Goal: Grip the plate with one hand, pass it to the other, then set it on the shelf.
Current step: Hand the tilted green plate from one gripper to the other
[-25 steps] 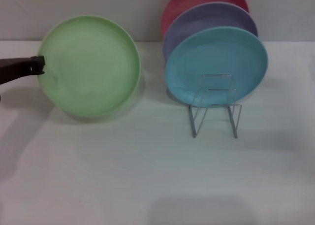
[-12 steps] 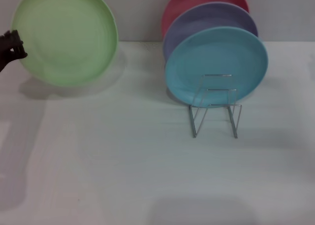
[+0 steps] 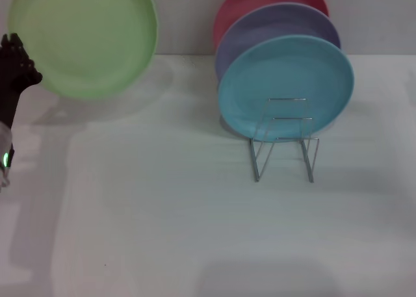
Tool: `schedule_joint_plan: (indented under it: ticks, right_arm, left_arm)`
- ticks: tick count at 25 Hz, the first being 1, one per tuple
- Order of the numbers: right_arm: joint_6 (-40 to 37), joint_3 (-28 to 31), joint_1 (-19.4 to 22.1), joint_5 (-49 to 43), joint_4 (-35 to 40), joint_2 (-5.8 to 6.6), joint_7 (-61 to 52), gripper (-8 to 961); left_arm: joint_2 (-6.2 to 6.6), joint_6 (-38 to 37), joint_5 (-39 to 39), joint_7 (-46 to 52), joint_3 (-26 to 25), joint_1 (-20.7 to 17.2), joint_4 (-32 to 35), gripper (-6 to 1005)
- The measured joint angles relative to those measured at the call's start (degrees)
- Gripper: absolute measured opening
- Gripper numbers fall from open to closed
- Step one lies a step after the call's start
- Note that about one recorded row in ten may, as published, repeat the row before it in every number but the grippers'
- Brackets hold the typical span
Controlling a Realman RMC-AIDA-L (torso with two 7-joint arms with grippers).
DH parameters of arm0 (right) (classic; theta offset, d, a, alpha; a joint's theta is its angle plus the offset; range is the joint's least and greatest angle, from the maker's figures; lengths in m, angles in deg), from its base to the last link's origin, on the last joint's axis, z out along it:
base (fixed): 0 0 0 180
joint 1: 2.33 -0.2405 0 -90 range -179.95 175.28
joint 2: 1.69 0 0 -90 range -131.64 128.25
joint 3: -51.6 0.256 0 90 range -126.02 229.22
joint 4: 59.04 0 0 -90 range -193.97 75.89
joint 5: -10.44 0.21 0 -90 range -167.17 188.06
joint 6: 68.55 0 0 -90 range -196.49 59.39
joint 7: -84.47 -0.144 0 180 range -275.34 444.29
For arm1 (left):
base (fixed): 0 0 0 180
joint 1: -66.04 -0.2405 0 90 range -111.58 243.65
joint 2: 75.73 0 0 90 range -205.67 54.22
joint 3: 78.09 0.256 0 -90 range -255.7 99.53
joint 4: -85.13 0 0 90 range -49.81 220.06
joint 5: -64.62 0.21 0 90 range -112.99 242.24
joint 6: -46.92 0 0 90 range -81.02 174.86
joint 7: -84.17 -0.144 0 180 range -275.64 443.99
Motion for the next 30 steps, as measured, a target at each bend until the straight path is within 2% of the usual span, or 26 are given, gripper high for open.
schedule_joint_plan:
  ticks: [3, 6, 9, 15, 20, 25, 30]
  right_arm:
    - [-1.3, -0.4, 0.2, 0.0, -0.3, -0.11, 0.0, 551]
    - [-4.1, -2.4, 1.2, 0.0, -0.8, -0.47, 0.0, 551]
    - [-7.9, -4.4, 2.6, 0.0, -1.6, -0.61, 0.0, 551]
    - [-16.6, -11.0, 5.9, -0.1, -2.2, -0.67, 0.0, 551]
    - [-22.1, -19.9, 7.8, -0.2, -2.9, -0.67, -0.2, 552]
    - [-24.1, -27.5, 7.6, -0.2, -6.3, -0.79, -0.7, 552]
    - [-24.6, -30.8, 5.9, -0.2, -12.1, -1.17, 0.6, 552]
  left_arm:
    - [-0.25, -11.4, 1.9, 8.4, 3.7, 2.3, 8.8, 34]
    - [-0.33, -15.9, 2.1, 13.8, 6.2, 3.8, 14.5, 34]
    - [-0.41, -18.4, 2.1, 17.0, 8.1, 3.5, 17.1, 34]
    - [-0.70, -21.9, 1.7, 12.7, 13.7, 1.1, 17.4, 34]
    - [-0.91, -22.4, -0.5, 8.9, 17.2, -0.1, 16.2, 34]
    - [-0.93, -24.1, -3.4, 7.6, 19.5, -1.4, 15.2, 34]
    - [-0.68, -26.3, -3.4, 7.6, 19.8, -1.8, 15.2, 35]
